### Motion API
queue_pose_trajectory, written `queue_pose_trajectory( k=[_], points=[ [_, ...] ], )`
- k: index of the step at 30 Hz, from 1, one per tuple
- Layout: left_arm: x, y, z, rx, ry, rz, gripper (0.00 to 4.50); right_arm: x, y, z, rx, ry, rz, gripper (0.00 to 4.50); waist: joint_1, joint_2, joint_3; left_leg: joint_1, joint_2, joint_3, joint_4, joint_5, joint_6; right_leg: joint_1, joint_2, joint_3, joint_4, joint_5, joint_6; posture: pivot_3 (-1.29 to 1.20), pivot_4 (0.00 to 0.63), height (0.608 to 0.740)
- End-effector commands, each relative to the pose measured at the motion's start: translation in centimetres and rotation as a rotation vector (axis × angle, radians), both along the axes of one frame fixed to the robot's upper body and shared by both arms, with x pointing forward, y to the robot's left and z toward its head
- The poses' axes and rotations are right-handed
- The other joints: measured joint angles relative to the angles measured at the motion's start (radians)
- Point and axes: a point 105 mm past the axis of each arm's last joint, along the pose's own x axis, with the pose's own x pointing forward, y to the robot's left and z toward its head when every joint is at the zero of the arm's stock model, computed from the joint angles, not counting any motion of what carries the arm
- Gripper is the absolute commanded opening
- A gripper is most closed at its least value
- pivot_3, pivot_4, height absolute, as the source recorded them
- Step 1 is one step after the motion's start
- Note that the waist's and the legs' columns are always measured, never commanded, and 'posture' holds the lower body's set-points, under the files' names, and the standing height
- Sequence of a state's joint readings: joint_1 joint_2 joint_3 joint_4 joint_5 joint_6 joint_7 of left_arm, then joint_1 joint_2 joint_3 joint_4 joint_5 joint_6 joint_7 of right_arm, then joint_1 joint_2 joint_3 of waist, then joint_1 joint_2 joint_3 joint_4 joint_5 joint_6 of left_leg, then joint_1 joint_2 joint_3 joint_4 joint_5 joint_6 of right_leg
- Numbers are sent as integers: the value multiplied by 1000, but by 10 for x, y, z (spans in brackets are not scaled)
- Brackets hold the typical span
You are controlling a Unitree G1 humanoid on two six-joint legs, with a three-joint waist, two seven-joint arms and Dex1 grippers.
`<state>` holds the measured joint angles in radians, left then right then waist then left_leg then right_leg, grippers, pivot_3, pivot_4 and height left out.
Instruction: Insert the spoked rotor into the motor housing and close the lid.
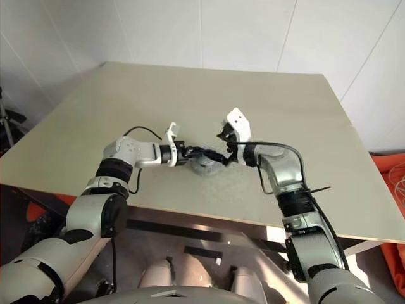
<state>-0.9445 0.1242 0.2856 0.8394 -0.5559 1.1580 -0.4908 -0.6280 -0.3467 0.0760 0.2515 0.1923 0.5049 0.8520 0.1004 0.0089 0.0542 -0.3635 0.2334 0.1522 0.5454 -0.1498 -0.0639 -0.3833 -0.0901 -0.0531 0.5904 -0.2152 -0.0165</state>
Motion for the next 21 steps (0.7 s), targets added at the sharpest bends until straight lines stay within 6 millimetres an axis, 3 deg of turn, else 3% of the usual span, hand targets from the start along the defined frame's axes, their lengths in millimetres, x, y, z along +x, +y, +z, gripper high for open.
queue_pose_trajectory(
  k=[1,6,10,15,21],
  points=[
    [-5,8,-18,79,47,5,0,11,-12,32,85,-25,-75,4465,0,0,0,0,0,0,0,0,0,0,0,0,0,0,0,0,0,740],
    [-6,7,-17,78,46,-1,0,14,-29,17,69,120,-162,4465,1,0,0,0,0,0,-1,0,0,0,0,0,0,0,0,0,0,740],
    [-9,6,-21,88,54,-18,0,-4,-37,-19,57,409,-195,4465,3,0,0,0,0,0,-1,0,0,0,0,0,-1,0,0,0,0,740],
    [-10,6,-21,90,51,-22,0,-27,-18,-17,149,561,-109,4465,3,1,0,0,0,0,-1,0,0,0,0,0,-1,0,0,0,0,740],
    [-10,8,-21,94,45,-20,0,-22,-18,1,356,734,-141,4465,8,1,0,0,0,0,-1,1,-1,0,0,0,0,0,0,0,0,740]
  ],
)
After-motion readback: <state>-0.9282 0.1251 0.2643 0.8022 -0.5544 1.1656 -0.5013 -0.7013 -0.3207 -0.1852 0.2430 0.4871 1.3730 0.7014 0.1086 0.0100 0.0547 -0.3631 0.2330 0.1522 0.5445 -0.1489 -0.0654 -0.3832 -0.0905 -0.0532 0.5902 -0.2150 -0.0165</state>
